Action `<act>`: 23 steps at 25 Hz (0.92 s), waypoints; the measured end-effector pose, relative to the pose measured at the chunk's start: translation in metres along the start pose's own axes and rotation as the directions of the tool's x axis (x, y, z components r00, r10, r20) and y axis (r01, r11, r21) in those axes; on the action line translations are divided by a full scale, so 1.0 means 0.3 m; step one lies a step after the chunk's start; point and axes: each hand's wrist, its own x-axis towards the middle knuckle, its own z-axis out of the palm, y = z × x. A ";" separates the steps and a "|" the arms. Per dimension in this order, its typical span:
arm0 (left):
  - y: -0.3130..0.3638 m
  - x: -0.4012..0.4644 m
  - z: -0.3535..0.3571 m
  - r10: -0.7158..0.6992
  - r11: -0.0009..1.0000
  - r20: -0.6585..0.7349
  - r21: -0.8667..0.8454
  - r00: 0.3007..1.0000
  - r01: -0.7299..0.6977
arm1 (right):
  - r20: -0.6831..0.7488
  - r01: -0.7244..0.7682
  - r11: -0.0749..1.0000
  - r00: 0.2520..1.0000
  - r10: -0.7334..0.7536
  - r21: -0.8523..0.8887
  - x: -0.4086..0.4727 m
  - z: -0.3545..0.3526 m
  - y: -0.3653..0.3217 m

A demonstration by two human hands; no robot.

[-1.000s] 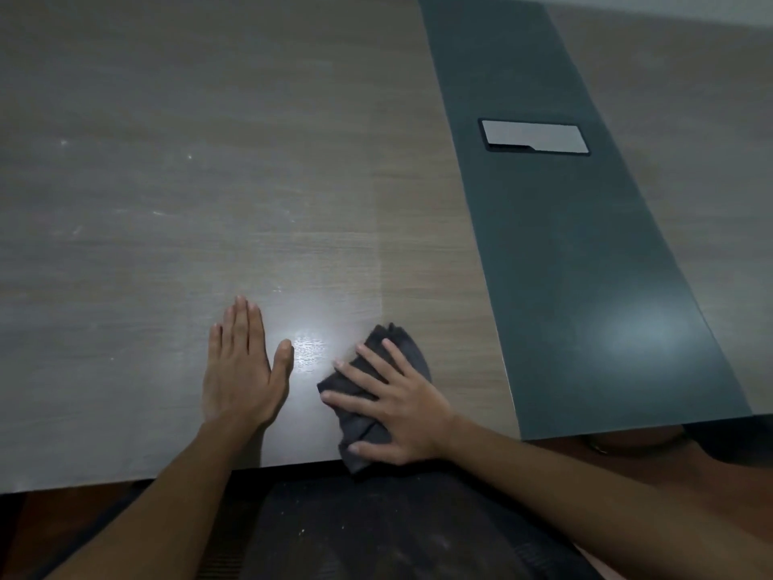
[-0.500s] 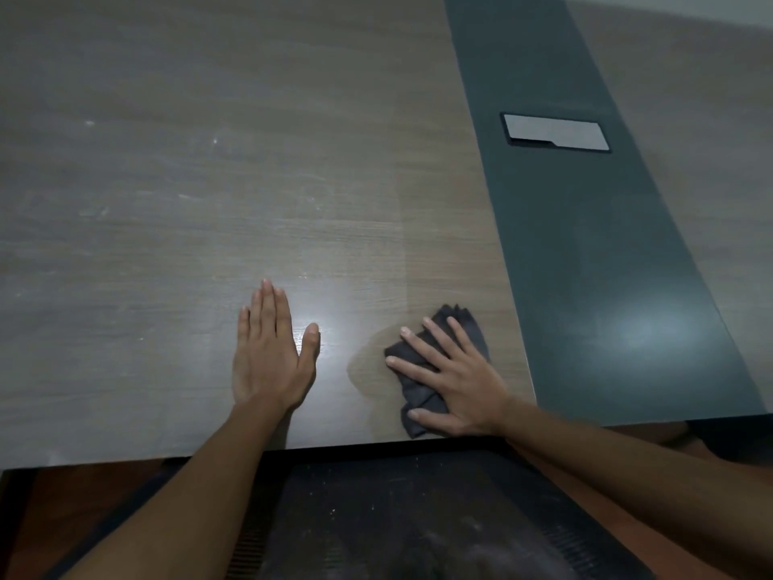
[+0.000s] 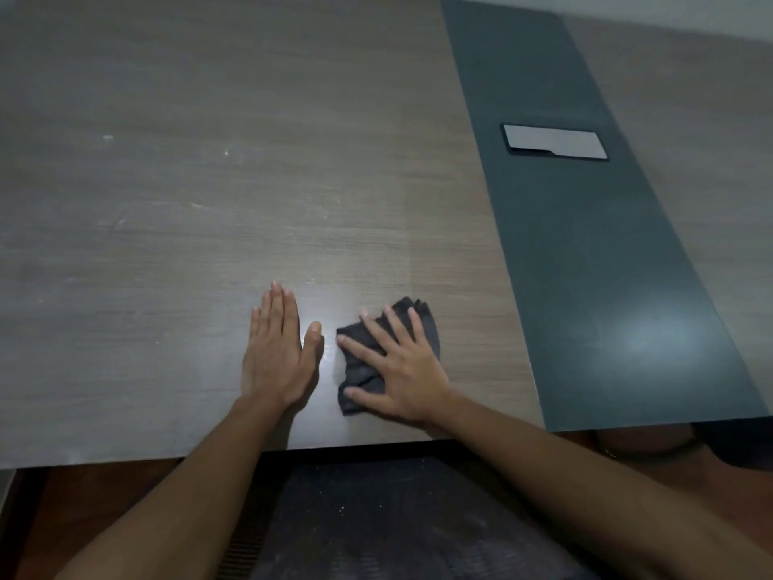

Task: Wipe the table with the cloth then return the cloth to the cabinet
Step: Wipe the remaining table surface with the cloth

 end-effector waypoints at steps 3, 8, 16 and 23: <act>0.000 0.048 -0.017 0.000 1.000 -0.016 0.003 1.000 0.000 | 0.007 -0.128 0.992 0.992 0.128 -0.005 0.130 -0.018 0.051; 0.008 0.265 -0.040 0.015 1.000 -0.036 0.028 0.999 -0.014 | -0.024 -0.239 0.971 0.971 0.239 0.000 0.381 -0.026 0.208; -0.021 0.758 -0.090 0.006 0.998 -0.037 0.065 0.999 -0.004 | 0.014 -0.353 0.936 0.936 0.353 0.006 0.868 -0.048 0.516; -0.018 1.003 -0.094 0.032 0.992 -0.041 0.124 0.999 -0.027 | 0.037 -0.391 0.920 0.920 0.391 0.007 1.183 -0.075 0.666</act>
